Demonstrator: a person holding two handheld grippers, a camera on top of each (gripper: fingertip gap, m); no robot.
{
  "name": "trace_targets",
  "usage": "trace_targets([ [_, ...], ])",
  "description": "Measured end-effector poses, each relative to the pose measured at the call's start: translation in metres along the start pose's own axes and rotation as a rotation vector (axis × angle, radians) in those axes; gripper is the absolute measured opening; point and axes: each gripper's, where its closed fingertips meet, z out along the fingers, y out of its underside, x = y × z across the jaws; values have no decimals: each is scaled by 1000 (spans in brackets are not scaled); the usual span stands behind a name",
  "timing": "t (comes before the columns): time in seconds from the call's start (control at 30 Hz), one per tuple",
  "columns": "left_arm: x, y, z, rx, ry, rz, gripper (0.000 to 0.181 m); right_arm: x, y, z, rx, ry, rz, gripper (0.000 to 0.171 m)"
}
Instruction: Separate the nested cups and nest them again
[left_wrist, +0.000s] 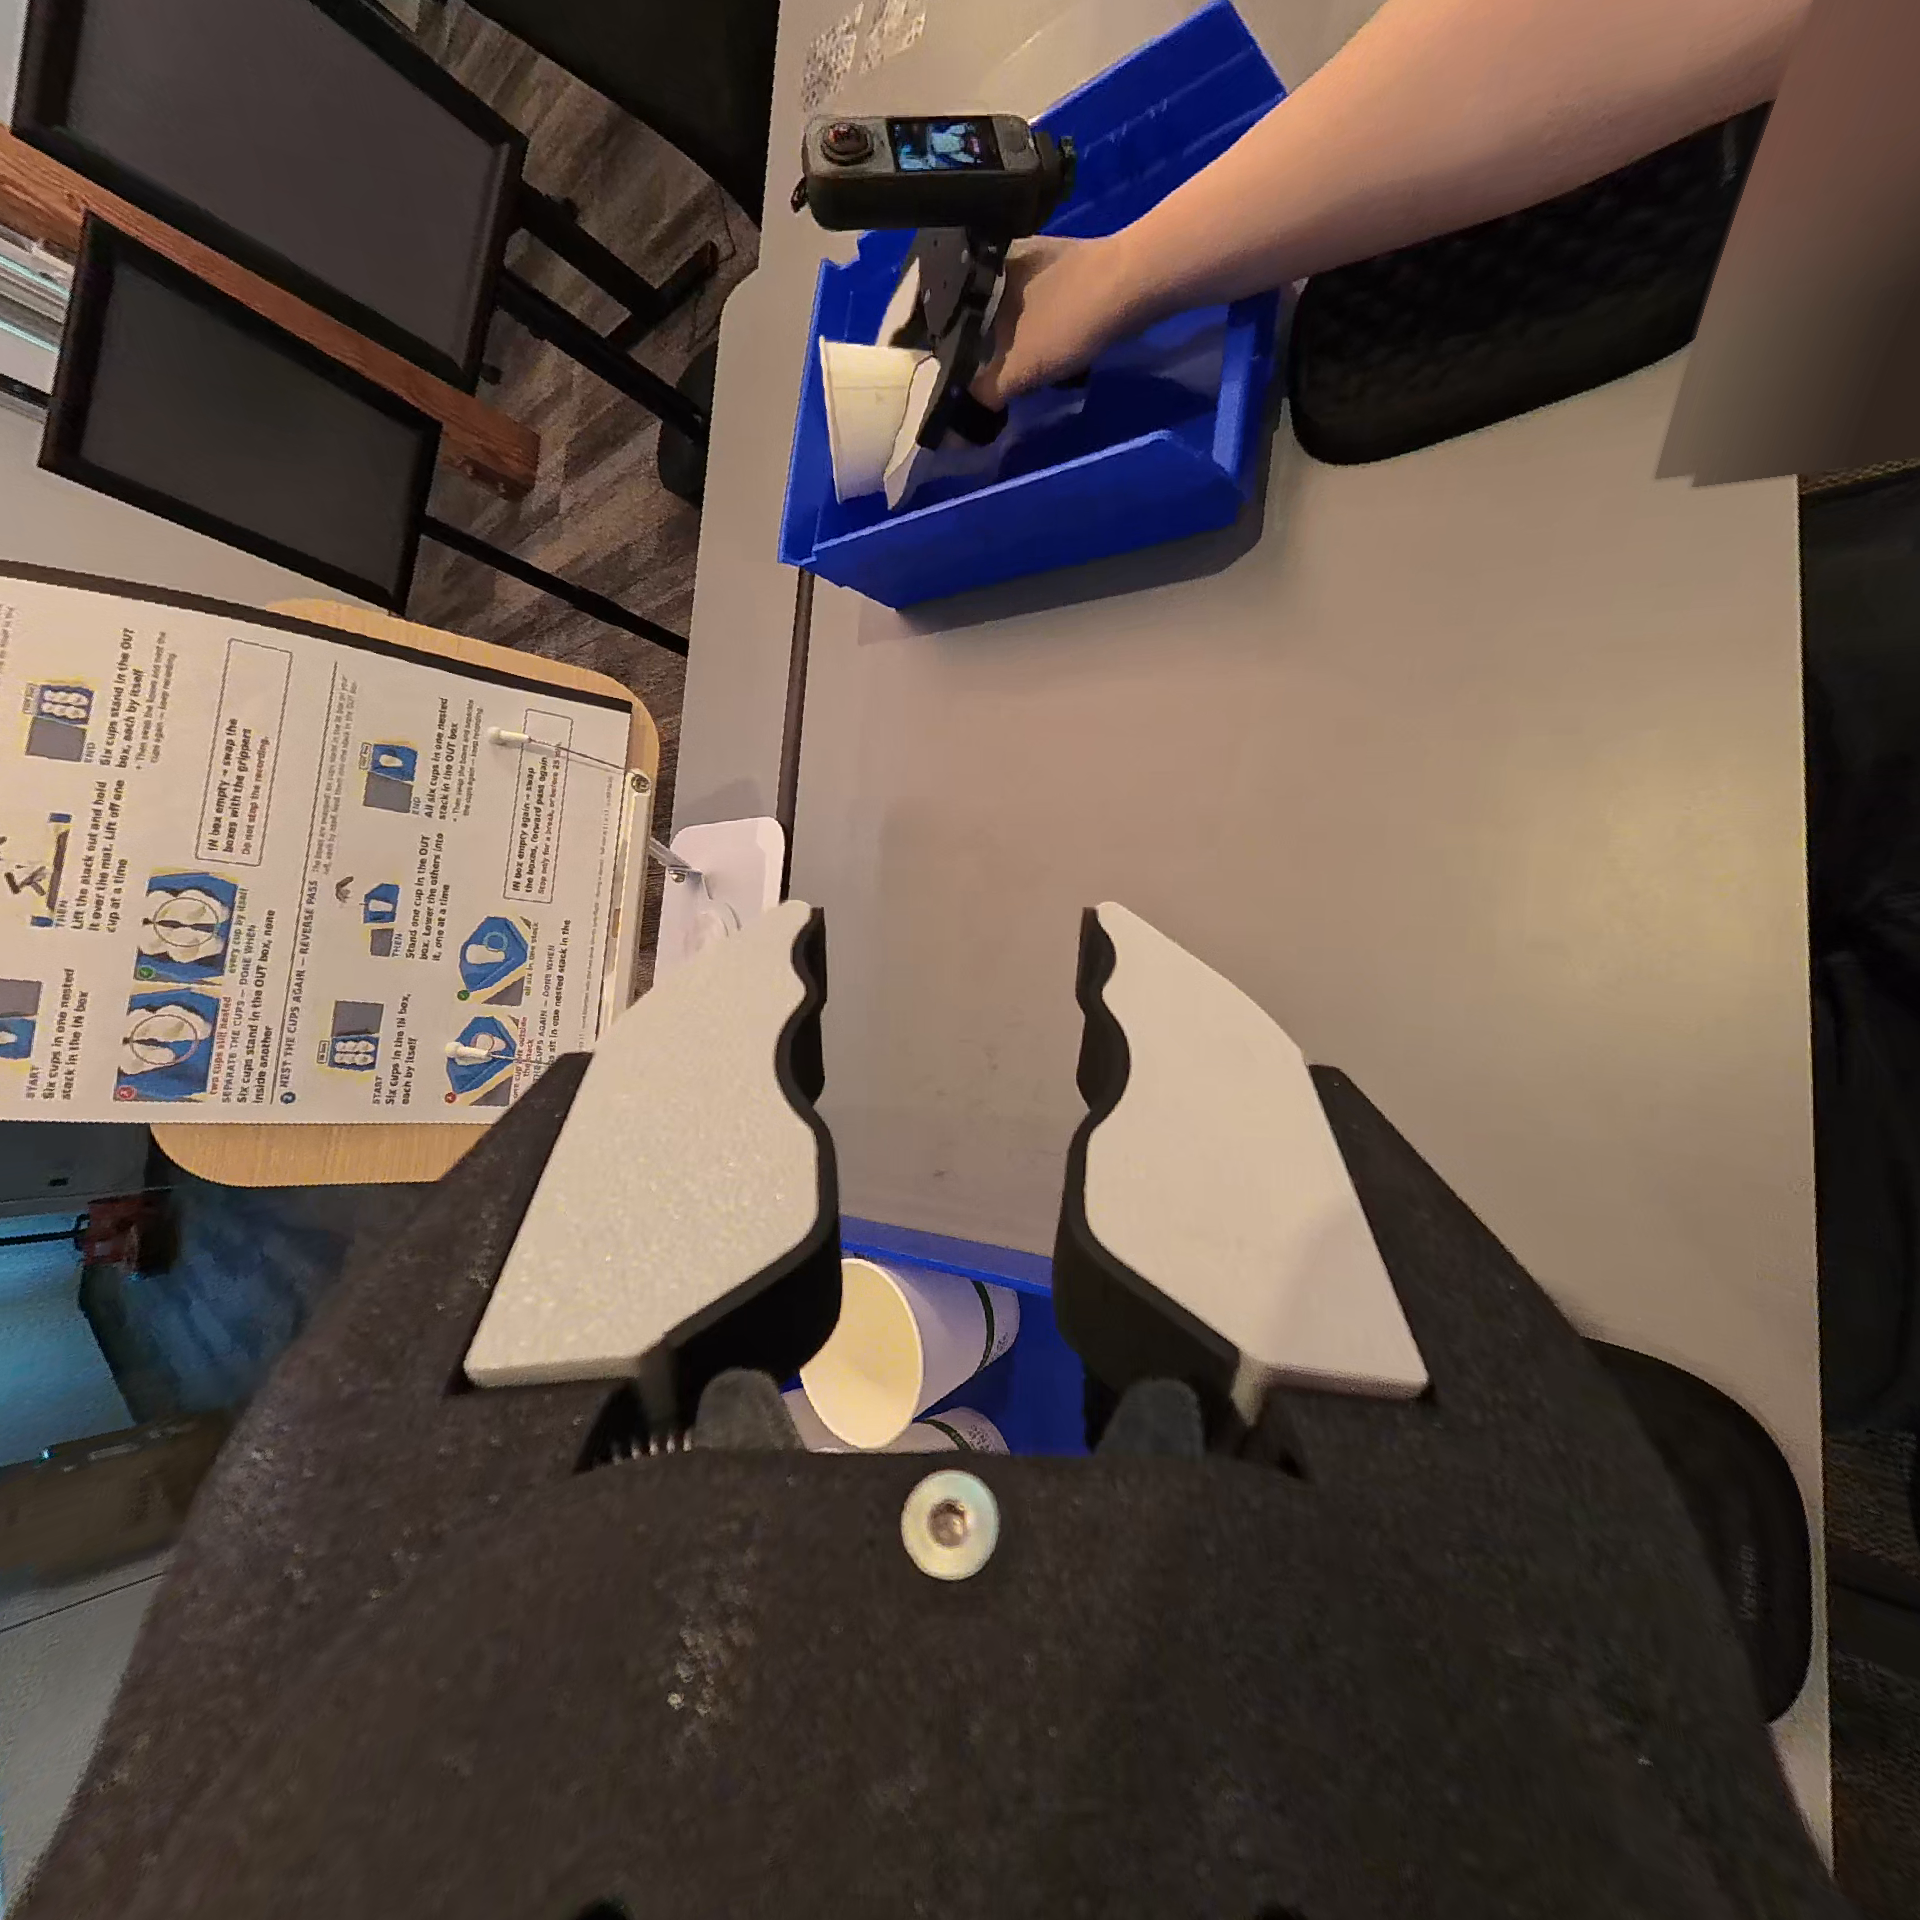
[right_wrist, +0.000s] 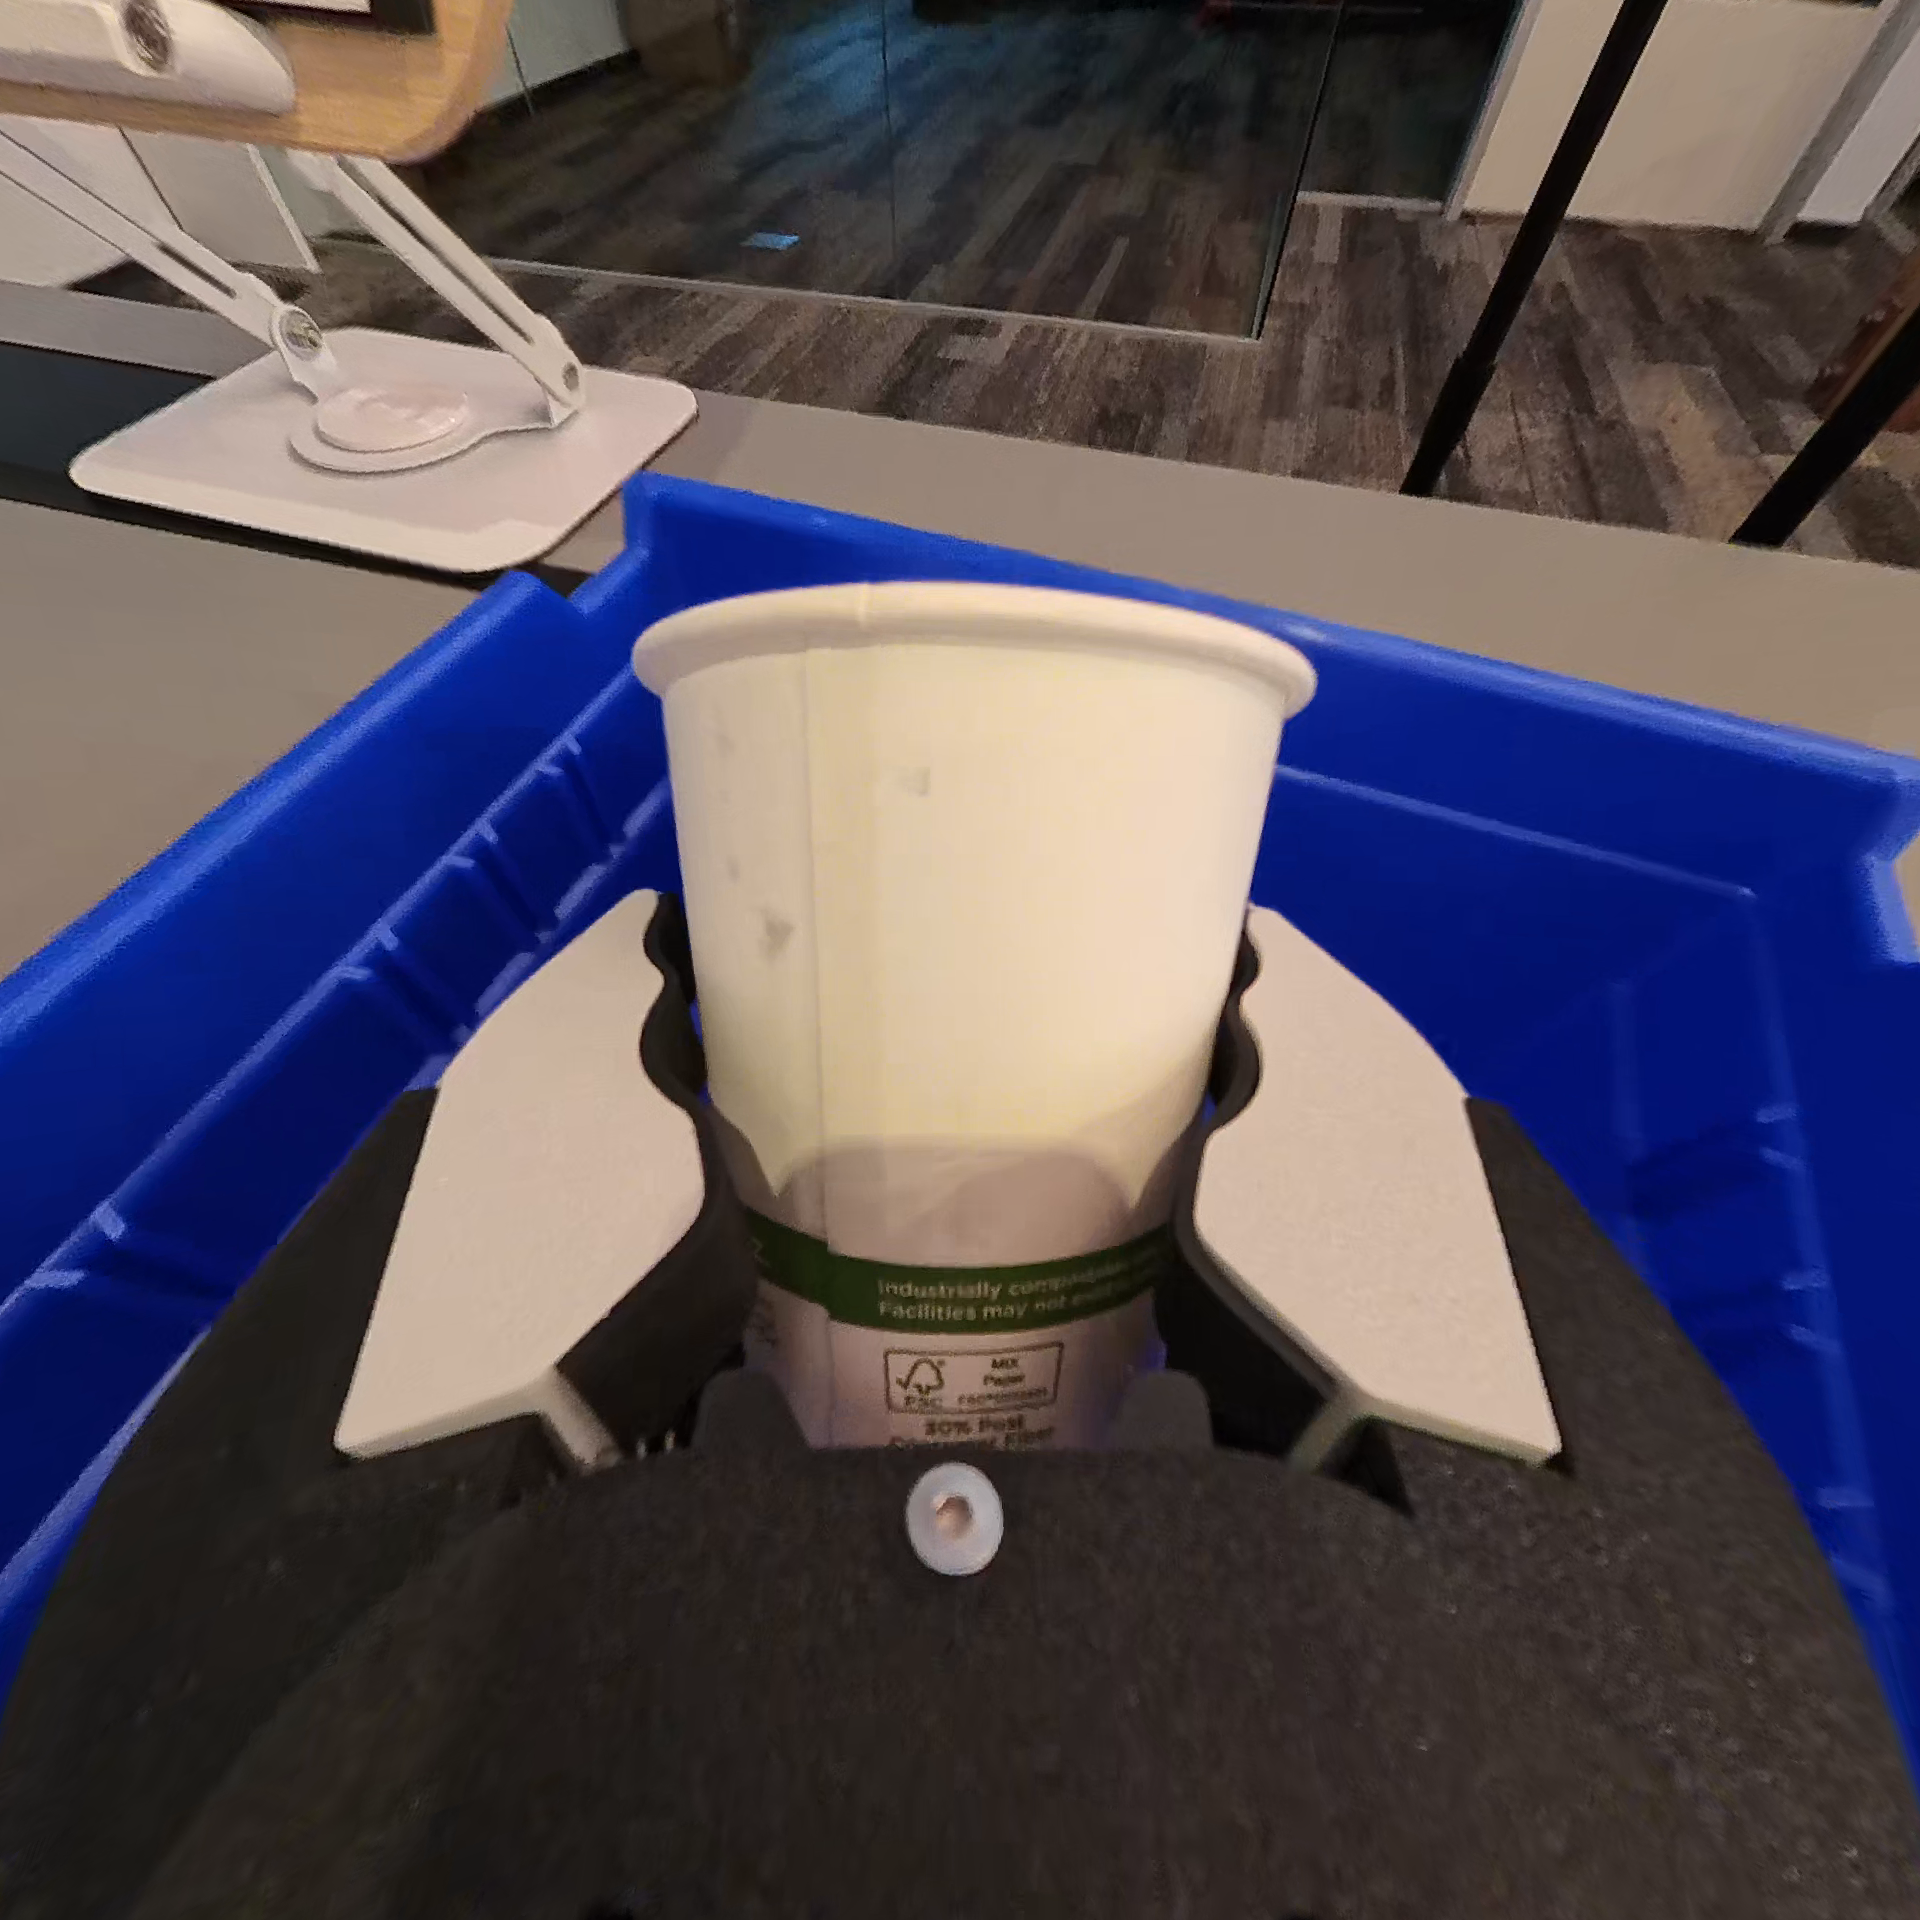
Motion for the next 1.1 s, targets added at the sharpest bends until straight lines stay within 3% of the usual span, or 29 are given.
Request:
trace_targets([
  [0.37,1,-1,3,18,-16,0,44,-3,22,-12,-116,-6,-93,96],
  [0.53,-2,-18,73,84,27,-81,40,-23,-16,-38,32,-97,-103,95],
  [0.7,-36,-67,164,224,-24,-147,36,-91,-81,-102,294,-402,-199,95],
  [0.83,-34,-112,198,321,130,-156,32,-129,-102,-146,377,-627,-205,95],
  [1.1,-16,-129,234,224,165,32,24,-151,-102,-176,402,-735,-325,95],
])
